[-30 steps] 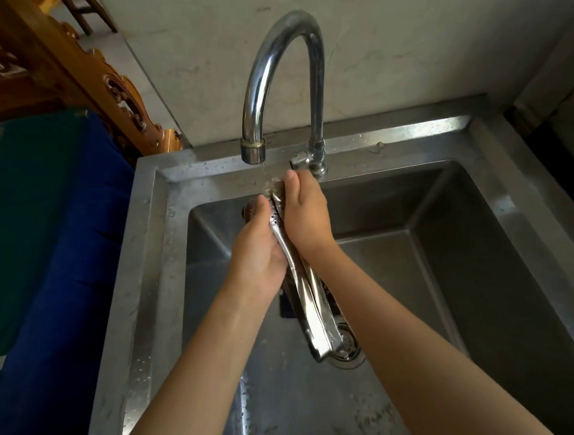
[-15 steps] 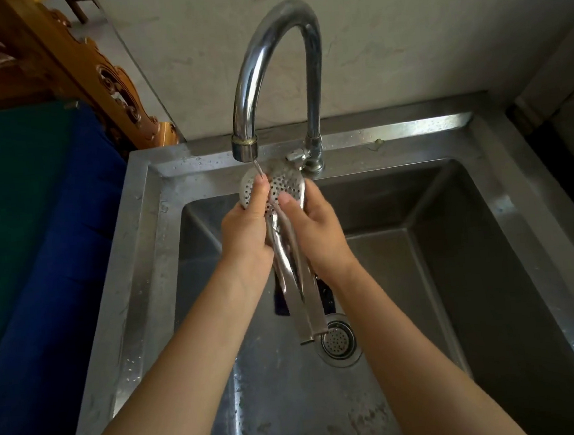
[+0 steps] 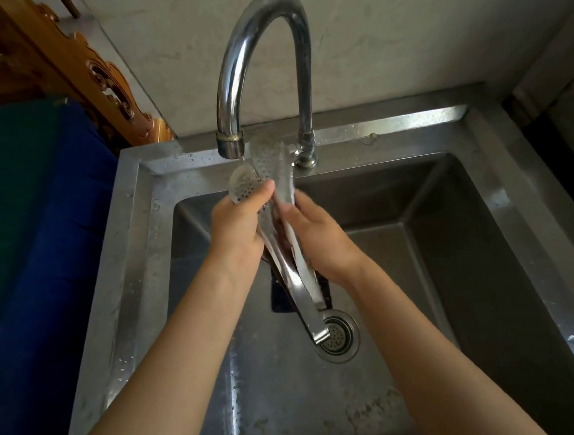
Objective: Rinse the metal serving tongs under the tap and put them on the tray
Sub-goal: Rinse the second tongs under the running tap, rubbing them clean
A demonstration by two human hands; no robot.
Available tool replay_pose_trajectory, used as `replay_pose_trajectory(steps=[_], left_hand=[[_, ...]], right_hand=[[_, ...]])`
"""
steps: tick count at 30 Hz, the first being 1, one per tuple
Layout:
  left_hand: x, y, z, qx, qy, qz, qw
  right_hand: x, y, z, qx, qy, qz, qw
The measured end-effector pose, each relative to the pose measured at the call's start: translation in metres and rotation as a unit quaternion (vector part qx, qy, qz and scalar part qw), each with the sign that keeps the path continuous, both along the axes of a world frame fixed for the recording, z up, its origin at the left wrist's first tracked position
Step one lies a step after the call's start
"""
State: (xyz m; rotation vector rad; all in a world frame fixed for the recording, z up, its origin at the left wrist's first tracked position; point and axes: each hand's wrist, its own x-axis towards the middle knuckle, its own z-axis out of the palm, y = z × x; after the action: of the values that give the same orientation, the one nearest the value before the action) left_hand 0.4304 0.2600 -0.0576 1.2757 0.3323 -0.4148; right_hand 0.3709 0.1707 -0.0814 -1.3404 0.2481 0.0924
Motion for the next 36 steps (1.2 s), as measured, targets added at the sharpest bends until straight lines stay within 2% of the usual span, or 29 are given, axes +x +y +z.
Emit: replay_pose_trajectory(steps=[4,10,11,13,15,16,18,22,24,28,32,36], left_hand=[[0.019,0.002,-0.002,0.032,0.048,0.032,0.998],[0.039,0.003,0.005,-0.041,0.033,0.080,0.995],[0.037,0.003,0.007,-0.053,0.031,0.064,0.996],[0.021,-0.001,0.008,-0.060,0.019,-0.028,0.998],[0.000,-0.003,0.004,-0.005,-0.027,-0.128,0.991],[-0.006,-0.004,0.003,0.025,-0.053,-0.139,0.989],[-0.002,-0.005,0.003,0.049,-0.067,-0.107,0.991],[0.022,-0.008,0.007,-0.026,-0.018,-0.055,0.998],[0.023,-0.012,0.004,-0.049,-0.027,-0.066,0.996],[0.009,-0.015,0.001,-0.051,-0.059,-0.073,0.994],[-0.008,-0.005,-0.004,0.096,-0.128,-0.114,0.981],[-0.009,-0.014,-0.005,0.103,-0.085,-0.003,0.991]], right_hand=[[-0.021,0.008,-0.004,0.077,0.037,0.063,0.994],[-0.034,0.006,-0.012,0.075,0.062,0.070,0.993],[-0.033,0.008,-0.013,0.061,0.060,0.056,0.995],[-0.025,0.012,-0.012,0.031,0.039,0.024,0.998],[-0.015,0.013,-0.009,0.021,0.020,-0.006,1.000],[-0.012,0.013,-0.007,0.018,0.013,-0.012,1.000],[-0.009,0.013,-0.006,0.025,0.000,0.002,1.000],[-0.011,0.003,-0.005,0.145,-0.042,0.088,0.985],[-0.010,-0.003,-0.005,0.158,-0.031,0.084,0.983],[-0.002,-0.003,-0.006,0.097,-0.022,0.022,0.995],[0.007,0.005,-0.009,0.018,0.005,-0.037,0.999],[0.002,0.021,-0.013,-0.142,0.018,-0.046,0.989]])
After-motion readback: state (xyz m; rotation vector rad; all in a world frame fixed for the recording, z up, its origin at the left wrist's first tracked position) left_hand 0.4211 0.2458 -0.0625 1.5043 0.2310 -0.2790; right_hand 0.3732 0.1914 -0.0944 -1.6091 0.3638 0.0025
